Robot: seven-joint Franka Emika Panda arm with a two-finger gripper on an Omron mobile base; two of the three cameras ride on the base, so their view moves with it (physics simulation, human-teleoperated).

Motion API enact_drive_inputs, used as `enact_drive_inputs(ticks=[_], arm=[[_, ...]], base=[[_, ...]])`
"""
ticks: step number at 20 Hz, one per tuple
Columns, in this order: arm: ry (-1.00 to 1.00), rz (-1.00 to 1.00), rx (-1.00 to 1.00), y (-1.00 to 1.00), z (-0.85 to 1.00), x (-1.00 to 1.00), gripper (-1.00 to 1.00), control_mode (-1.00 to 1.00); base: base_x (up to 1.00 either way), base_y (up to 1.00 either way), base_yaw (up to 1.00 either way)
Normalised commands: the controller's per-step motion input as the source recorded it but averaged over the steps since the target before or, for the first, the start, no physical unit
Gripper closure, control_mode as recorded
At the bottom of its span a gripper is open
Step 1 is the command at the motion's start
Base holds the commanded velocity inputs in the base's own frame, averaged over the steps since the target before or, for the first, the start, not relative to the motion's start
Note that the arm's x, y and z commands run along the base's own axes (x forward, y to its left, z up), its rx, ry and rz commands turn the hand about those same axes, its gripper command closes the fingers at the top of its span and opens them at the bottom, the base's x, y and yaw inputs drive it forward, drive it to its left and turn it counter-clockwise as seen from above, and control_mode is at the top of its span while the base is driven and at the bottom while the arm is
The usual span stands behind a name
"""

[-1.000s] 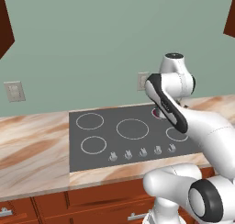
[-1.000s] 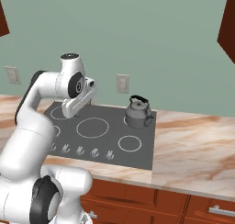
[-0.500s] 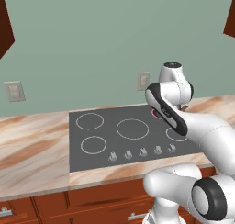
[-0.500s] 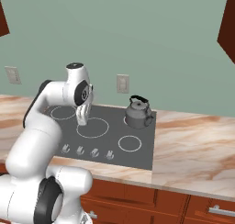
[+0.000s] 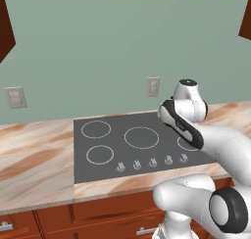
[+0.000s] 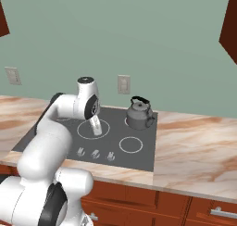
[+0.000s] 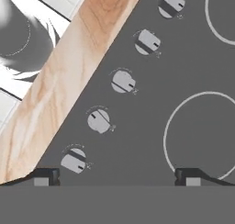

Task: Lower the heat of the kettle.

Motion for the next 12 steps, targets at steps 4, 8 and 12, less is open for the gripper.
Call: enact_drive_inputs(ticks=[4, 8, 12], arm=[[0.0, 0.37, -0.06, 0.0, -0.36, 0.0, -1.0, -1.0], [0.0, 0.27, -0.05, 0.0, -0.33, 0.0, -1.0, -1.0], [0.0, 0.17, -0.08, 0.01, -0.43, 0.0, -1.0, -1.0]], base=[[0.0, 0.0, 0.0], [0.0, 0.0, 0.0], [0.0, 0.0, 0.0]])
